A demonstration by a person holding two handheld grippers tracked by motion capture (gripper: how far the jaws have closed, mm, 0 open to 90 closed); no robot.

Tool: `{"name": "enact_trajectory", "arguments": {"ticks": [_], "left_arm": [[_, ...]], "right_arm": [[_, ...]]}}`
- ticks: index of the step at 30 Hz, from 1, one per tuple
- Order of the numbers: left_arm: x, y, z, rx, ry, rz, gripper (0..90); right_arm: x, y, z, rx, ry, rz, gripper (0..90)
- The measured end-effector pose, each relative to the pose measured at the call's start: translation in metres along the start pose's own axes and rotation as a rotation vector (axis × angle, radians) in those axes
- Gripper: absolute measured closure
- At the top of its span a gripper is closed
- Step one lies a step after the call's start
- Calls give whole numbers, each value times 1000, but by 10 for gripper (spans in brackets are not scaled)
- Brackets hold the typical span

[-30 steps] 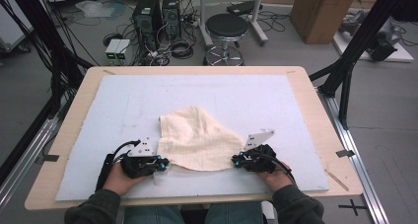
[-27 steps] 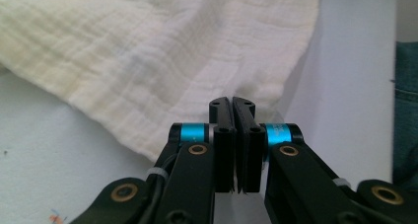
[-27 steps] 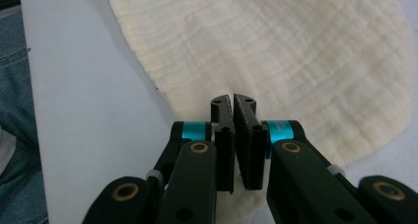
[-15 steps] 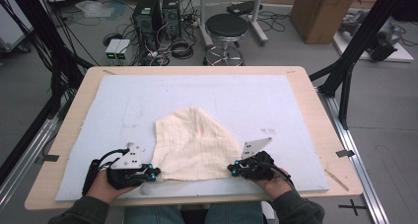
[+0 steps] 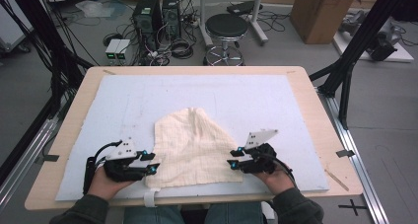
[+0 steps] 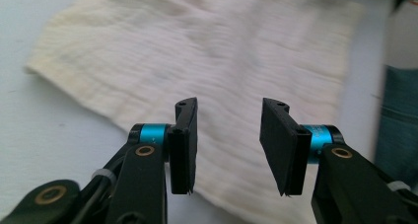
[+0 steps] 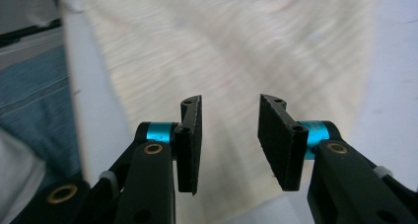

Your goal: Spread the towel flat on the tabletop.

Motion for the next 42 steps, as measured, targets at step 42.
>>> {"name": "enact_trajectory", "arguments": {"ticks": [42], "left_arm": [[34, 11, -39, 141, -76, 36, 835]], "right_arm": [[30, -39, -80, 110, -57, 32, 809]]}}
Point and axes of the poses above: each handheld gripper's, and its own axes: z roughly backward along the jaws, y roughly out of its underside, x roughly to its left, the point moved 10 cm from there along -z, roughly forward along the jaws, and after that the axes turned 5 degrees about y, right-handed, at the moved point
